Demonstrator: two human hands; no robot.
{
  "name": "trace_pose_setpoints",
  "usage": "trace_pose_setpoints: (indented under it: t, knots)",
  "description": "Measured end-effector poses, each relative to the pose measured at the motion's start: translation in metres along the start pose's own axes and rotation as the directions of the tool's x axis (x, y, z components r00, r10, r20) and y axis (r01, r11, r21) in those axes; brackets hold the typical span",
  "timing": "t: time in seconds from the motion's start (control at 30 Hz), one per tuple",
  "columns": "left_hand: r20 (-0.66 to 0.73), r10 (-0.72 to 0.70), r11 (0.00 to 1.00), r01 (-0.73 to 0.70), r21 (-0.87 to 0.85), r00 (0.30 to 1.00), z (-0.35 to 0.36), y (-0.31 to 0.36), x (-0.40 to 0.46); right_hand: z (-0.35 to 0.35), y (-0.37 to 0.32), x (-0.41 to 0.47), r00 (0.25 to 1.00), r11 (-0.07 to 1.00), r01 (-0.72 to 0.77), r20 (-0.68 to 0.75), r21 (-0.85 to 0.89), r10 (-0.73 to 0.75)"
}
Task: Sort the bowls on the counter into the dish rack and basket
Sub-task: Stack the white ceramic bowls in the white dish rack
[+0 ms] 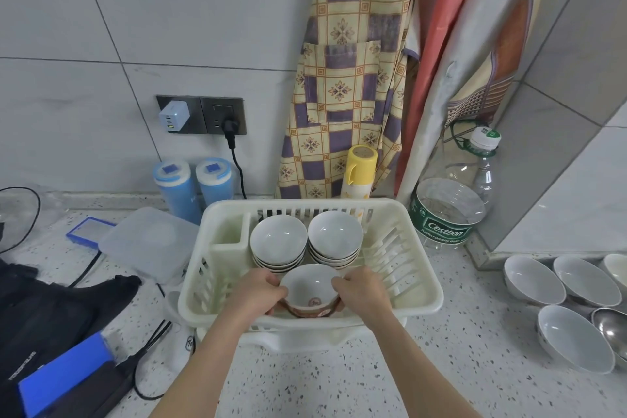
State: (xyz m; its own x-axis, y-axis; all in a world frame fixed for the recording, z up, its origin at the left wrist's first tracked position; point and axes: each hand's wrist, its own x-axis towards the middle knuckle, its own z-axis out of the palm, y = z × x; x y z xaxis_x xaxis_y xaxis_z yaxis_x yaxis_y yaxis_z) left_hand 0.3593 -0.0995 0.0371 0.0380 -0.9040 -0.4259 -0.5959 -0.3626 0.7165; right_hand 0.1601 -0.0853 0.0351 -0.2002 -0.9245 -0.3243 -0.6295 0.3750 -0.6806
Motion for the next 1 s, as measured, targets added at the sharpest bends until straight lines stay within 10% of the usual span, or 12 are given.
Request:
trace_pose_setpoints:
  t: [0.33, 1.0]
  knots:
    - [-0.013, 0.047, 0.934, -0.040, 0.354, 0.999, 0.009, 0.002, 0.002, 0.004, -0.006, -0.003, 0.999, 0.979, -0.009, 0.029, -0.205, 0.016]
    - [-0.045, 0.121, 0.909, -0.092, 0.406, 0.992, 0.017, -0.004, 0.005, 0.005, -0.002, -0.004, 0.996, 0.915, 0.053, 0.091, -0.399, -0.018]
